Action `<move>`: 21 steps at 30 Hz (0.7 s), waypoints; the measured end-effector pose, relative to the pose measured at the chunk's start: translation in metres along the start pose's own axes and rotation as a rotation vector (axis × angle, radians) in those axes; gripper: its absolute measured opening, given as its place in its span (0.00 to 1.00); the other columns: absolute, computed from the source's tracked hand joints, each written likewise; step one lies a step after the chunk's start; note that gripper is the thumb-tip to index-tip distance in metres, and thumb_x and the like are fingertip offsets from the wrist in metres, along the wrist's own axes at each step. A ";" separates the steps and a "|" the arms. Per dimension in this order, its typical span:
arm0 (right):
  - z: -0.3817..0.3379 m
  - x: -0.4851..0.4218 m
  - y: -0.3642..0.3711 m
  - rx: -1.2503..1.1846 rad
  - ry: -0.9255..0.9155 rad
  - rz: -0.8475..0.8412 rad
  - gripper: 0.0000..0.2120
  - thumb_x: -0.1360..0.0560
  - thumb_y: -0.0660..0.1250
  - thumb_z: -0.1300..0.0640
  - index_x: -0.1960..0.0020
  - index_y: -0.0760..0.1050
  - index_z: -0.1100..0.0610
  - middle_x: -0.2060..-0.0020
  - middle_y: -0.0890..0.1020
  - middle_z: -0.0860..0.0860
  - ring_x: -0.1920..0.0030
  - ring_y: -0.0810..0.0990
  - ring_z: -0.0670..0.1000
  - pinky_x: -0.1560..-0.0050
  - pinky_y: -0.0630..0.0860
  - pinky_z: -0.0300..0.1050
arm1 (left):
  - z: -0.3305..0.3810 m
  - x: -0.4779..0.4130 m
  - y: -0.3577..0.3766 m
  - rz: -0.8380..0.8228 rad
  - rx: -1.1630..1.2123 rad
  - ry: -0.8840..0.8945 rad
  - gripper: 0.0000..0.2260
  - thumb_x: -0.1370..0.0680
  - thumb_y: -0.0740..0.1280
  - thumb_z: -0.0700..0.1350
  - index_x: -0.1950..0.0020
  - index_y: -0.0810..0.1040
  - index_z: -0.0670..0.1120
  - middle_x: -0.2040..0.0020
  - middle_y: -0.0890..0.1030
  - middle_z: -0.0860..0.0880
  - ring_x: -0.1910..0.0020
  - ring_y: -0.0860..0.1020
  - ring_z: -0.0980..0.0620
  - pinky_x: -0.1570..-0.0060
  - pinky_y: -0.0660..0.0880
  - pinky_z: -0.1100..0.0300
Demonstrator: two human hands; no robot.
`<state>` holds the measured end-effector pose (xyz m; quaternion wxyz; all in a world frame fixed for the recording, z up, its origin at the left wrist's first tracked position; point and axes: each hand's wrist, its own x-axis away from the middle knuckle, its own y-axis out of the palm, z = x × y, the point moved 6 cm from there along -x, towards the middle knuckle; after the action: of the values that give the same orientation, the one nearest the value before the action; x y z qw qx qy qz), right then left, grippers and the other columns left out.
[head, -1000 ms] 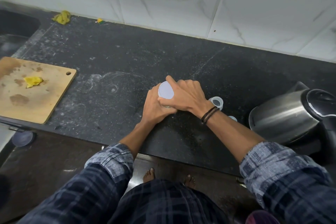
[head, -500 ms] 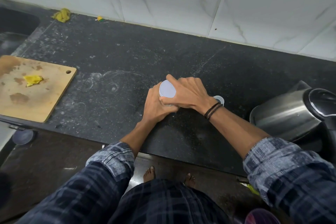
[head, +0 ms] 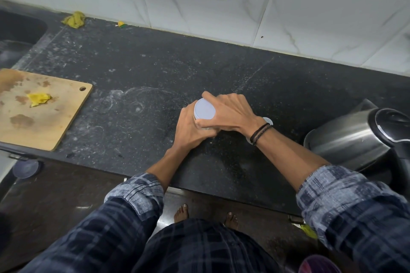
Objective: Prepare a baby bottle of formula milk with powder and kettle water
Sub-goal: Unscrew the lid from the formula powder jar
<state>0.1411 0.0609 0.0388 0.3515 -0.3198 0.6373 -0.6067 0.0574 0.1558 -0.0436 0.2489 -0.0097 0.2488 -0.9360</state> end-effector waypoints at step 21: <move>-0.001 -0.002 -0.003 0.025 -0.046 -0.040 0.34 0.29 0.61 0.26 0.33 0.65 0.47 0.58 0.83 0.52 0.60 0.80 0.58 0.61 0.76 0.49 | 0.000 -0.007 0.001 -0.034 0.028 0.070 0.26 0.40 0.80 0.53 0.46 0.75 0.53 0.52 0.78 0.58 0.51 0.76 0.59 0.47 0.77 0.49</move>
<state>0.1416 0.0633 0.0418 0.3576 -0.3422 0.6149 -0.6140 0.0644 0.1586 -0.0434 0.2241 0.0221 0.2441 -0.9432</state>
